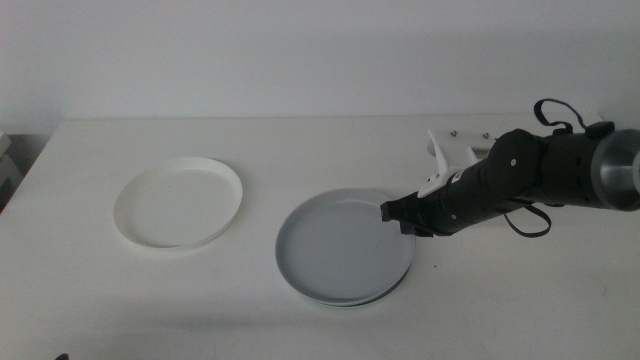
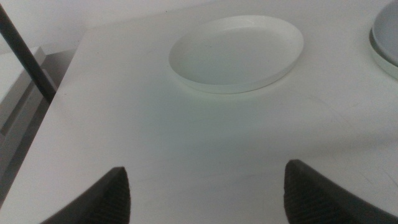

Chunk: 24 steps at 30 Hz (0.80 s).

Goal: Stack the three bowls on top of each other.

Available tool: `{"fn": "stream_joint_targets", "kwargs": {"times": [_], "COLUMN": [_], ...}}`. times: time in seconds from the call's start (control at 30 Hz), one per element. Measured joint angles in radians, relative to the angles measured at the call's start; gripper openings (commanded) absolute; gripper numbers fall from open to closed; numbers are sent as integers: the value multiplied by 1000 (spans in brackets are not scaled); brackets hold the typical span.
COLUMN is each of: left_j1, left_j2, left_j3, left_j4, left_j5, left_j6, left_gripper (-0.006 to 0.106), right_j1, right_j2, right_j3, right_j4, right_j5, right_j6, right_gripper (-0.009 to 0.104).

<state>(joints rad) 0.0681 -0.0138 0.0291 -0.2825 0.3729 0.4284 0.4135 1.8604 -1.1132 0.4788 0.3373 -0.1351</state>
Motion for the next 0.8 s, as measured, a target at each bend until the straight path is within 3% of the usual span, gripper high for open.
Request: {"fn": "stream_joint_targets", "kwargs": {"times": [0.1,0.27,0.37,0.53,0.67,0.8], "left_j1": [0,0,0,0,0,0], "left_j2": [0,0,0,0,0,0], "left_j3": [0,0,0,0,0,0], "left_j4": [0,0,0,0,0,0], "left_j5": [0,0,0,0,0,0], "left_j6": [0,0,0,0,0,0], "left_gripper": [82,82,82,82,82,82], "right_j1": [0,0,0,0,0,0], "right_j2": [7,-13,-91,-368,-596,-794], "right_j3": [0,-5,-5,-6,-5,33], "right_j4": [-2,-2,-3,-3,39,53], "right_j5": [-2,-14,20,160,315,383], "right_j6": [0,0,-3,-150,-301,-349], "right_gripper": [18,49,59,58,53,49]}}
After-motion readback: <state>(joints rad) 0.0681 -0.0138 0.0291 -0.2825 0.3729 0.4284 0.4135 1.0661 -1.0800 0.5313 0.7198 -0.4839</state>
